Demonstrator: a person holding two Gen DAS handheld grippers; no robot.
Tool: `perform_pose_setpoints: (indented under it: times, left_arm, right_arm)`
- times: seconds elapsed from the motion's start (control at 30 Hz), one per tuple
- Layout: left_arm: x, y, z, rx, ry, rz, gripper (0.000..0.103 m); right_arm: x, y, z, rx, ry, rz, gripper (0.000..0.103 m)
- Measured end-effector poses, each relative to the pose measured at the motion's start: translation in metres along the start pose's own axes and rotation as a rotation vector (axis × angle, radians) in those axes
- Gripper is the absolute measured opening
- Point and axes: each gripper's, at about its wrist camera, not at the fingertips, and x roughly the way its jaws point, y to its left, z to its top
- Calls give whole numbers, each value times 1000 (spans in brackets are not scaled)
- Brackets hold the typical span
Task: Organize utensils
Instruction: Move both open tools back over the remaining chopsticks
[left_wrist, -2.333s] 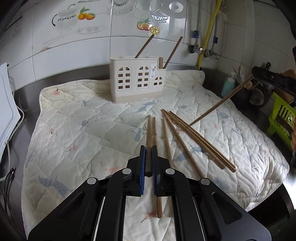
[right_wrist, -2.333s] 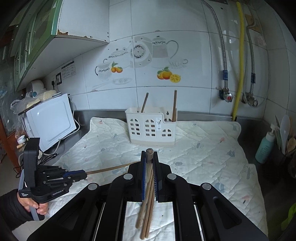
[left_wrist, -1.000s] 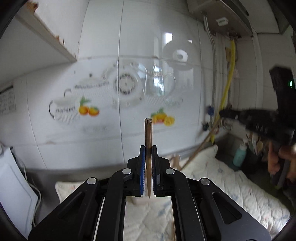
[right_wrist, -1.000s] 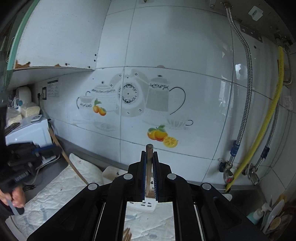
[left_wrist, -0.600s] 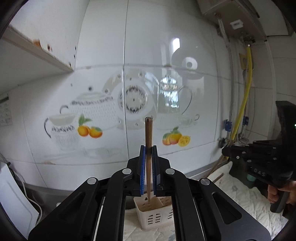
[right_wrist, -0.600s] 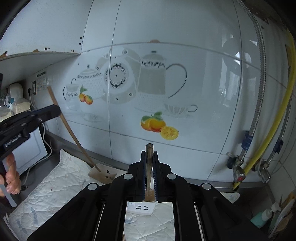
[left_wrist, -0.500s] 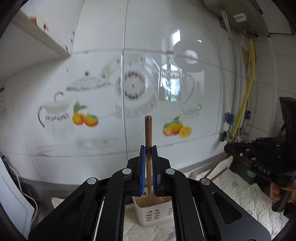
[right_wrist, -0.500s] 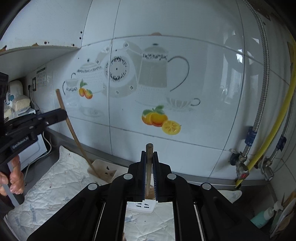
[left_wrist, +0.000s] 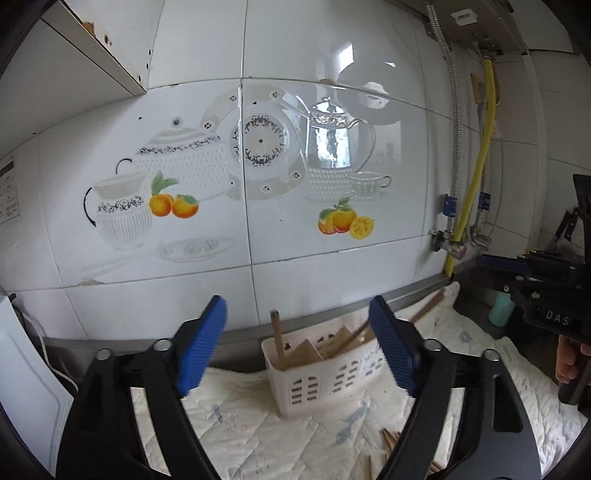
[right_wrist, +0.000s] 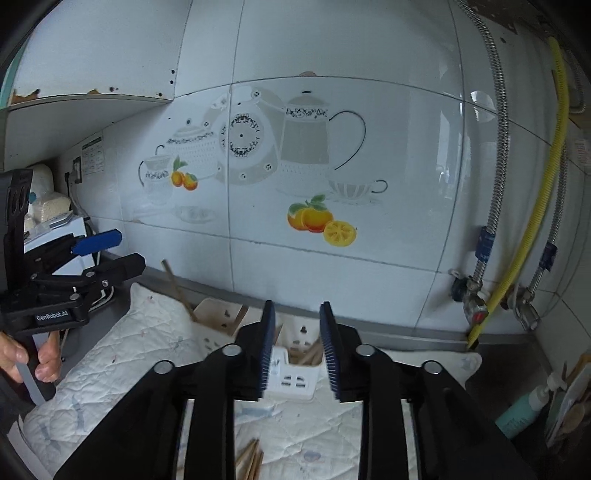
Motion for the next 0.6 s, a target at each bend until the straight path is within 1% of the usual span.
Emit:
perform_pose_setpoints:
  times: [0.03, 0.07, 0.1, 0.17, 0.27, 0.33, 0.43, 0.6]
  left_arm:
    - [-10, -3, -5, 16, -6, 14, 83]
    - [-17, -6, -8, 27, -7, 16, 88]
    - [-25, -9, -15, 38, 3, 4, 92]
    - [-39, -13, -30, 45, 34, -28, 94]
    - [-56, -19, -56, 53, 72, -19, 95]
    - [-67, -20, -79, 30, 115, -44, 95]
    - [-82, -24, -109, 41, 130, -16, 96]
    - [-100, -30, -162, 5, 202, -97, 96]
  right_arm:
    - [-8, 2, -7, 0, 3, 2, 34]
    - [-13, 5, -13, -1, 7, 3, 34]
    - [-22, 8, -24, 0, 11, 4, 34]
    - [-33, 13, -40, 9, 27, 12, 34]
    - [-52, 21, -71, 29, 44, 28, 34]
    - [-62, 28, -93, 32, 61, 27, 34]
    - [-76, 39, -127, 37, 89, 22, 35]
    - [-91, 50, -178, 79, 133, 10, 35]
